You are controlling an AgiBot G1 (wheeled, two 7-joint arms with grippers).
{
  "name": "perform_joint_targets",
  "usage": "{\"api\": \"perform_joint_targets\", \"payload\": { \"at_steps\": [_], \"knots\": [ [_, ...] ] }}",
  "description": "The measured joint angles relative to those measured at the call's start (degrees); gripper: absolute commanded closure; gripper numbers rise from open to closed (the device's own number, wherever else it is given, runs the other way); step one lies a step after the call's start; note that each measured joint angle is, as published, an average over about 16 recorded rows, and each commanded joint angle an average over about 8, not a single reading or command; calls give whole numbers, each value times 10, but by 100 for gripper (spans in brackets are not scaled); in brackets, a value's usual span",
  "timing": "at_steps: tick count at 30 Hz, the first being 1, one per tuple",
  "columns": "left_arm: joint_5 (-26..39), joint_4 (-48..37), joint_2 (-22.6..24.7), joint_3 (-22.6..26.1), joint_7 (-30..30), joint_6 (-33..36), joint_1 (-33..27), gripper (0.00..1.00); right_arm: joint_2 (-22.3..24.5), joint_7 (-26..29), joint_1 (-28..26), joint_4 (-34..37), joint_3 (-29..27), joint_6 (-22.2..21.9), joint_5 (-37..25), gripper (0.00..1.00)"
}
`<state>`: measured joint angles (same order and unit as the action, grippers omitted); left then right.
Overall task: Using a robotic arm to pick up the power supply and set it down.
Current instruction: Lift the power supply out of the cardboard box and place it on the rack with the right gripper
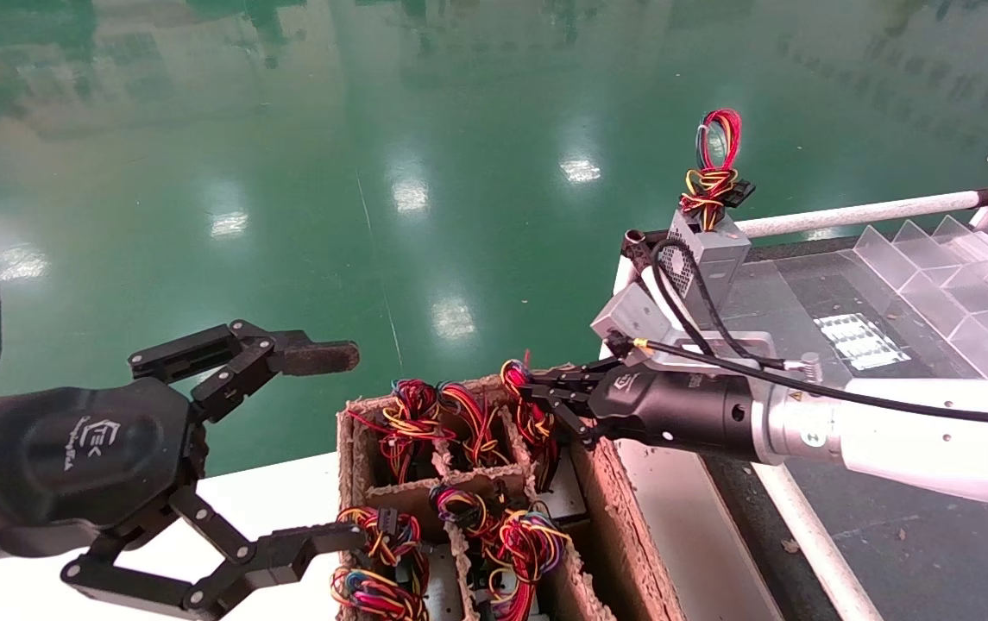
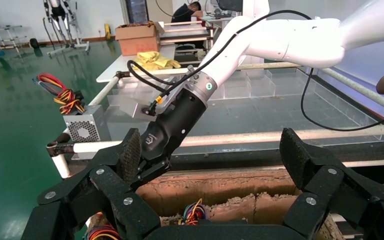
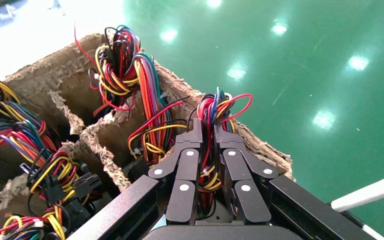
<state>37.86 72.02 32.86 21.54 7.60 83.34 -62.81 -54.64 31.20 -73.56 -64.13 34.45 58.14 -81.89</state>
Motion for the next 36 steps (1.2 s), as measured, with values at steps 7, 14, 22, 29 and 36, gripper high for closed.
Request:
{"api": "perform_joint_targets", "payload": {
  "at_steps": [7, 14, 22, 29, 36],
  "knots": [
    [0, 0, 0, 0, 0, 0, 0, 0, 20, -12, 6, -9, -29, 9, 49, 100],
    [0, 0, 0, 0, 0, 0, 0, 0, 48, -26, 6, -20, -72, 20, 113, 100],
    [0, 0, 0, 0, 0, 0, 0, 0, 87, -41, -1, -22, -129, 31, 186, 100],
    [0, 0, 0, 0, 0, 0, 0, 0, 119, -58, -11, -3, -172, 40, 232, 100],
    [0, 0, 0, 0, 0, 0, 0, 0, 142, -88, -23, 40, -197, 39, 243, 100]
  ]
}}
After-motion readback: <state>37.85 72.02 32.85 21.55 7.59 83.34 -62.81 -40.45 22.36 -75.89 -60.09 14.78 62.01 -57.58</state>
